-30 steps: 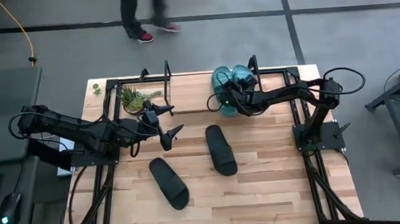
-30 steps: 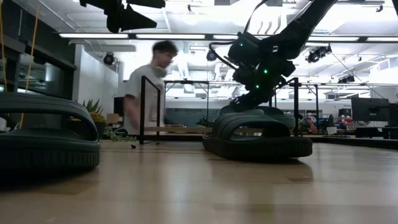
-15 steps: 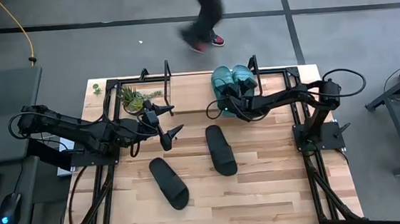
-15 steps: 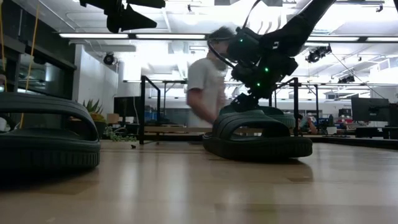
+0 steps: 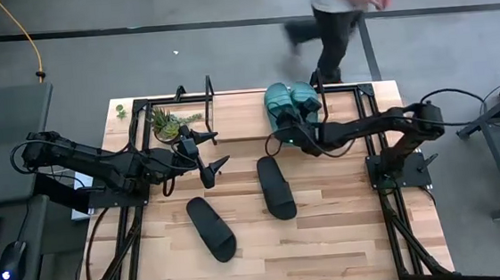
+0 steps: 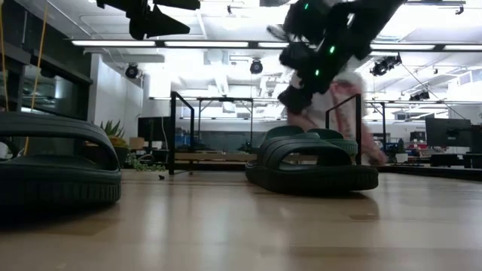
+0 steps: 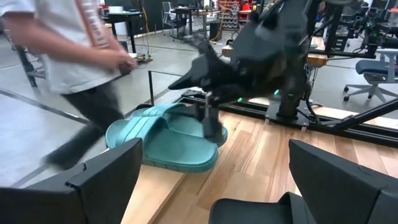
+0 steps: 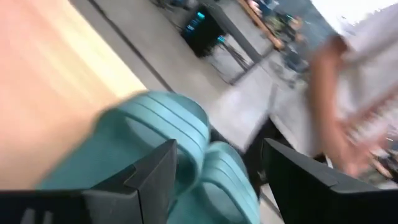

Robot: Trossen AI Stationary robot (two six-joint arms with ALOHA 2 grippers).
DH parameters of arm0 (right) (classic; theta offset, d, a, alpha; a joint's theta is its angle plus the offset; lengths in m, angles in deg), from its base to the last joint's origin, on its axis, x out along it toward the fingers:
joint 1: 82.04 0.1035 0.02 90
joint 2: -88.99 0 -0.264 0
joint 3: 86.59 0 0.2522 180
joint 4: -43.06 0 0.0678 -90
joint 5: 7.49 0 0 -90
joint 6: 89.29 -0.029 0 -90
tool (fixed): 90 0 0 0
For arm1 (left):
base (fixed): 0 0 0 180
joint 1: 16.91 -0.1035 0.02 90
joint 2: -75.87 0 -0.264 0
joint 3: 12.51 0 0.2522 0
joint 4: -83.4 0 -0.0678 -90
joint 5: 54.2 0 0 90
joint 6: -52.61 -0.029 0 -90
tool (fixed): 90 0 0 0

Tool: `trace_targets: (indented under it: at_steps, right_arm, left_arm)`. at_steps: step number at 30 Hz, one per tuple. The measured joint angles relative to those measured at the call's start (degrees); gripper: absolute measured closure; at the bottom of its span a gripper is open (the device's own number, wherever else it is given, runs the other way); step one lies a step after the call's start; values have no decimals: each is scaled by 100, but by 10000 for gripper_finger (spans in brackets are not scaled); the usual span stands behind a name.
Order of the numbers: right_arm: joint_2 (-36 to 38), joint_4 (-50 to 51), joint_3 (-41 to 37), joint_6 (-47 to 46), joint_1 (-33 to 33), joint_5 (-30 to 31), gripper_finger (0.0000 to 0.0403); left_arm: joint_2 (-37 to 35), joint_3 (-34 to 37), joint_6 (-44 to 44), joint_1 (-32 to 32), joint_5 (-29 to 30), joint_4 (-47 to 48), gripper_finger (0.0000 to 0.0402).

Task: Pick and place slides into the shelf
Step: Put the green slide on the shelf

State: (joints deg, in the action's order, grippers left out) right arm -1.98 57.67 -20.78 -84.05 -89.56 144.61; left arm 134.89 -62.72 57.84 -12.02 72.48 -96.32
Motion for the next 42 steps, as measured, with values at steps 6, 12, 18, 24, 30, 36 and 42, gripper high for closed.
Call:
trace_targets:
  at_steps: [6,12,18,24,30,36,42]
  right_arm:
    - [548,246,0,-47,481,-738,176]
    - [822,639,0,-460,925,-1678,176]
    - [828,665,0,-848,1283,-2657,176]
    - [826,320,0,-803,1526,-3317,176]
    - [826,762,0,-1075,1973,-3502,176]
    - [826,1851,0,-1231,2134,-1424,176]
    - [826,2795,-13,-1894,1658,-900,176]
  left_arm:
    - [0,0,4,0,1,0,21]
    - [0,0,9,0,1,0,21]
    - [0,0,112,0,1,-2,21]
    - [0,0,164,0,1,0,21]
    - [0,0,258,0,1,-2,21]
    - [-1,0,275,0,1,-4,21]
    - [-2,0,271,0,1,-9,21]
